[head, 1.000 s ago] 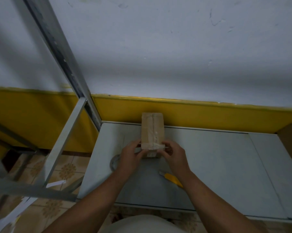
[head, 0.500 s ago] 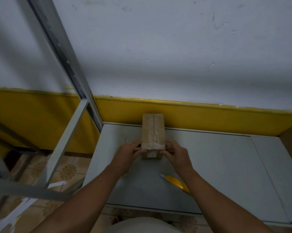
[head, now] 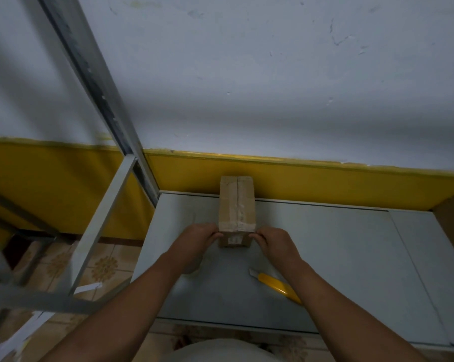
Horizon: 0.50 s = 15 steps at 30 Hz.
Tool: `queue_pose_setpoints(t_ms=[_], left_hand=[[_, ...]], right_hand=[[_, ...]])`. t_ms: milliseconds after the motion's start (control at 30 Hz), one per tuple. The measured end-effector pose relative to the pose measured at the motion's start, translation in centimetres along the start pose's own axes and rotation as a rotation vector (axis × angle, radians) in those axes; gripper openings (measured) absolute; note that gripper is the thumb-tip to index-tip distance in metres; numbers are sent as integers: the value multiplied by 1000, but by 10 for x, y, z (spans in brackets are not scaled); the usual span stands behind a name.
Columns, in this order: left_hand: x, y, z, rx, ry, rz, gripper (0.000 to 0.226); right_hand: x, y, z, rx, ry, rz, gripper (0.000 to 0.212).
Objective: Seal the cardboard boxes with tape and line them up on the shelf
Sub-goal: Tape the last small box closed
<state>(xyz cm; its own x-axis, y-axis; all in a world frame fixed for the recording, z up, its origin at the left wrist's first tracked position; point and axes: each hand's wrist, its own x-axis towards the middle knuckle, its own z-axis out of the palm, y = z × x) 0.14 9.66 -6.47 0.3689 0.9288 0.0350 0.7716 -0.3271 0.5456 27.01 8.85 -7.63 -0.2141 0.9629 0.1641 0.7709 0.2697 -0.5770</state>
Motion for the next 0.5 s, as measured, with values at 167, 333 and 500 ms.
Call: queue_pose_setpoints(t_ms=[167,333,500], left_hand=[[-3,4,-2,-37,69,5,21],[-8,10,-10,-21,-53,-35,32],[-14,11,-12,-92,-101,-85,20]], right_hand=[[-3,-5,-1,-9,19,10,19],[-8,-11,-13,2,-68,66,23],[-15,-19,-16,57,-134,103,18]])
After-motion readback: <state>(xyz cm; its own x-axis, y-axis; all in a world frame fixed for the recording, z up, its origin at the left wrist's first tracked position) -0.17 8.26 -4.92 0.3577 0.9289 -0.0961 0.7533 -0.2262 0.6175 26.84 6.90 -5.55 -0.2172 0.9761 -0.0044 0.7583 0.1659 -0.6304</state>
